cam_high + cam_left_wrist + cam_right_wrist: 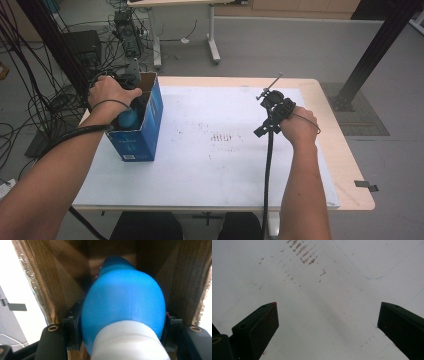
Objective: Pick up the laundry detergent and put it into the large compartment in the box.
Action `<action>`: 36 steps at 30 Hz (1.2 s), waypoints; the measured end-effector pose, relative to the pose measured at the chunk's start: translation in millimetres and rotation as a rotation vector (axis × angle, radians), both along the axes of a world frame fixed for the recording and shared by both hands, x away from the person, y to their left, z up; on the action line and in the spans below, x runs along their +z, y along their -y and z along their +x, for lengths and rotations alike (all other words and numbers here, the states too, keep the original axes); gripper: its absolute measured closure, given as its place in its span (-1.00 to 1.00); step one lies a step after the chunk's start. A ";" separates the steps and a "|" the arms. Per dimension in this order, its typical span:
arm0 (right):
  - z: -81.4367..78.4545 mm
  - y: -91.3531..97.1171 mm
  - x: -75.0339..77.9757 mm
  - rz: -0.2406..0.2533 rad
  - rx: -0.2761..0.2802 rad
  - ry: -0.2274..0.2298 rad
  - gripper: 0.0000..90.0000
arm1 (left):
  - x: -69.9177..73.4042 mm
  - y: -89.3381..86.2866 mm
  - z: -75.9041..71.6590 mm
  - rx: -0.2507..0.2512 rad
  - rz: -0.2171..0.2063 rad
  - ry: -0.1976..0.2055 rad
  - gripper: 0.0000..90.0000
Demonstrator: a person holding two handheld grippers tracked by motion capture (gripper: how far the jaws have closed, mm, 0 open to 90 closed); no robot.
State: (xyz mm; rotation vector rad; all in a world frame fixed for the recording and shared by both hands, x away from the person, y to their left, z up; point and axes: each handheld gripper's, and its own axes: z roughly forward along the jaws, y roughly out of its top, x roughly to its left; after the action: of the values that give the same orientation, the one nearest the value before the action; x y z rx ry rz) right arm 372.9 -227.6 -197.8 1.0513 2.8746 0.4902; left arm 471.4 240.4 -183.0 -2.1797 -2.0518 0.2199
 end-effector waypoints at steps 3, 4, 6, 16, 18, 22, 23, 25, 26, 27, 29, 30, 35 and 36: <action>-0.2 -1.1 0.7 -0.003 0.002 0.003 -0.92 | 0.1 -0.2 -0.3 0.004 -0.001 -0.001 -0.19; -0.2 -1.1 0.8 -0.003 0.002 0.003 -0.92 | 0.3 0.3 -0.2 0.000 0.000 -0.001 -0.19; -0.5 -0.9 1.3 -0.003 0.002 0.005 -0.92 | 0.1 0.6 -0.6 0.002 0.001 0.000 -0.19; -1.1 0.0 1.6 -0.006 0.002 0.006 -0.92 | 0.3 0.6 -1.5 0.002 0.001 0.005 -0.19; -1.3 0.1 1.8 -0.004 0.001 0.007 -0.92 | 0.3 0.5 -1.2 0.003 0.001 0.004 -0.19; -1.3 0.0 1.1 -0.004 0.002 0.006 -0.92 | 0.4 1.5 -2.0 0.003 0.003 0.007 -0.19; -1.5 0.0 0.9 -0.003 0.001 0.007 -0.92 | 0.4 1.3 -2.2 0.004 0.003 0.008 -0.19; -1.6 0.0 0.8 -0.002 0.000 0.006 -0.92 | 0.4 1.1 -2.6 0.003 0.002 0.010 -0.19; -1.9 -0.2 0.9 -0.002 0.000 0.006 -0.92 | 0.4 1.2 -2.7 0.003 0.003 0.011 -0.19; -2.2 0.1 0.8 -0.001 0.001 0.008 -0.92 | 0.4 1.3 -3.0 0.003 0.003 0.012 -0.19; -2.5 0.9 0.2 0.006 -0.001 0.008 -0.92 | 0.5 1.4 -2.8 0.003 0.003 0.012 -0.19; -2.4 1.0 -0.1 0.007 -0.001 0.008 -0.92 | 0.6 1.9 -2.9 0.001 0.005 0.012 -0.19; -2.2 0.1 -0.5 0.003 0.001 0.006 -0.92 | 0.8 2.9 -3.3 0.000 0.007 0.014 -0.19; -2.3 0.2 -0.3 0.005 0.000 0.006 -0.92 | 0.7 2.8 -3.2 0.000 0.007 0.013 -0.19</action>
State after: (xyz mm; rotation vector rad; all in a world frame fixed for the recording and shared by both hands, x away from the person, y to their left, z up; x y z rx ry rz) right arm 370.5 -227.7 -198.1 1.0495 2.8696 0.4997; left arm 468.2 237.6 -182.3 -2.1833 -2.0563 0.1990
